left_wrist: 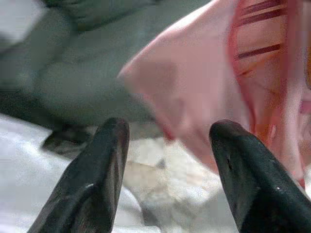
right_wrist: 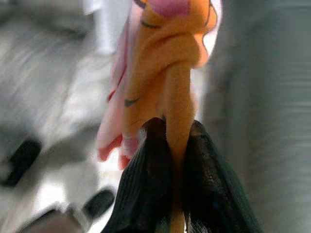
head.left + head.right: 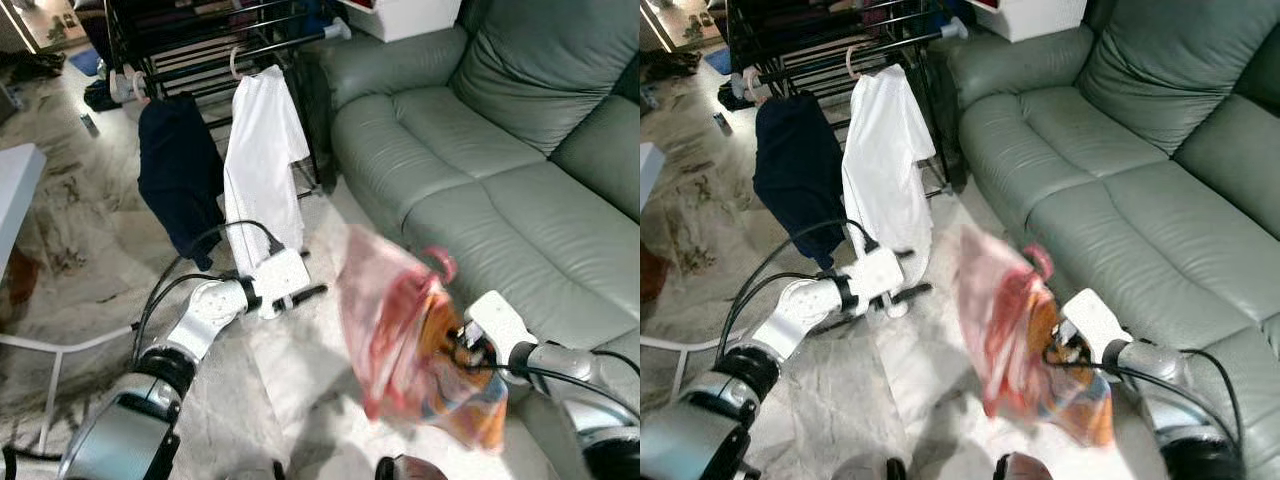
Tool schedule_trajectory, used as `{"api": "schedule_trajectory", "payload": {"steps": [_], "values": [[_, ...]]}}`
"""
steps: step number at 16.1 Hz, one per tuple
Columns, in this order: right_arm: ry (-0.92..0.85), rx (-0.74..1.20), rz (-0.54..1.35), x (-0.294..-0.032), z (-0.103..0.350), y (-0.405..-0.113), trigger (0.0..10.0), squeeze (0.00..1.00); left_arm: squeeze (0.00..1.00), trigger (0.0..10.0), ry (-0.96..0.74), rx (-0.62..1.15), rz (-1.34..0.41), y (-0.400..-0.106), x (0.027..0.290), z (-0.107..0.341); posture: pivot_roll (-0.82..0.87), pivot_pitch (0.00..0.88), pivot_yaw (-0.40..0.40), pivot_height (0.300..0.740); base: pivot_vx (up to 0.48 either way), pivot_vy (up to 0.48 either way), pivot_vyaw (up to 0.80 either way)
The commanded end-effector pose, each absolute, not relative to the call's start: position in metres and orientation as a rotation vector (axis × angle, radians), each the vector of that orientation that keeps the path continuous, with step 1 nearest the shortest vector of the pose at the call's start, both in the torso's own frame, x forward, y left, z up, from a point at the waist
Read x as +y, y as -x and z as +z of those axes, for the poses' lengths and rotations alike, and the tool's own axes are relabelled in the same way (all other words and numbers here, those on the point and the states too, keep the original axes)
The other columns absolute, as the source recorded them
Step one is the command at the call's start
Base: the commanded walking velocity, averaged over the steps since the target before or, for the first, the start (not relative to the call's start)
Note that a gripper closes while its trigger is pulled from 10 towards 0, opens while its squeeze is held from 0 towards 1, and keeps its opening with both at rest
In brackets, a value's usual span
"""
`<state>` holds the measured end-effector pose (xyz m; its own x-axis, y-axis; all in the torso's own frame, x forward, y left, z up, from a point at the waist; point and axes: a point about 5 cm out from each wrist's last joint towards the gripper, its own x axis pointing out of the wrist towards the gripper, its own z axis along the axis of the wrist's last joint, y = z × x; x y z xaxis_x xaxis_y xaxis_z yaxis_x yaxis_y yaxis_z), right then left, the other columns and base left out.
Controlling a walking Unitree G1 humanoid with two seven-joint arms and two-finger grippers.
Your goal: Hang hanger
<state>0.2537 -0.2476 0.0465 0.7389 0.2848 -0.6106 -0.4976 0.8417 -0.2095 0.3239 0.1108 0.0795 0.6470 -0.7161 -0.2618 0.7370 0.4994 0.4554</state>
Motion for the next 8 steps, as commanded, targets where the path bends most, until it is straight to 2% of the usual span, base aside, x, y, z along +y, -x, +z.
{"api": "schedule_trajectory", "payload": {"steps": [1,2,8], "values": [[0.340,0.517,0.326,-0.2465,0.0574,-0.2588,10.0,0.00,1.00,10.0,-0.488,0.079,-0.773,-0.3247,0.1224,0.0764,-0.11,0.067,0.079,0.740,0.000,0.000,0.00],[0.263,0.519,0.235,-0.2459,0.0563,-0.2591,10.0,0.00,1.00,10.0,-0.437,0.099,-0.729,-0.3234,0.1262,0.0727,-0.11,0.059,0.079,0.740,0.000,0.000,0.00],[0.263,0.519,0.235,-0.2459,0.0563,-0.2591,10.0,0.00,1.00,10.0,-0.437,0.099,-0.729,-0.3234,0.1262,0.0727,-0.11,0.059,0.079,0.740,0.000,0.000,0.00]]}}
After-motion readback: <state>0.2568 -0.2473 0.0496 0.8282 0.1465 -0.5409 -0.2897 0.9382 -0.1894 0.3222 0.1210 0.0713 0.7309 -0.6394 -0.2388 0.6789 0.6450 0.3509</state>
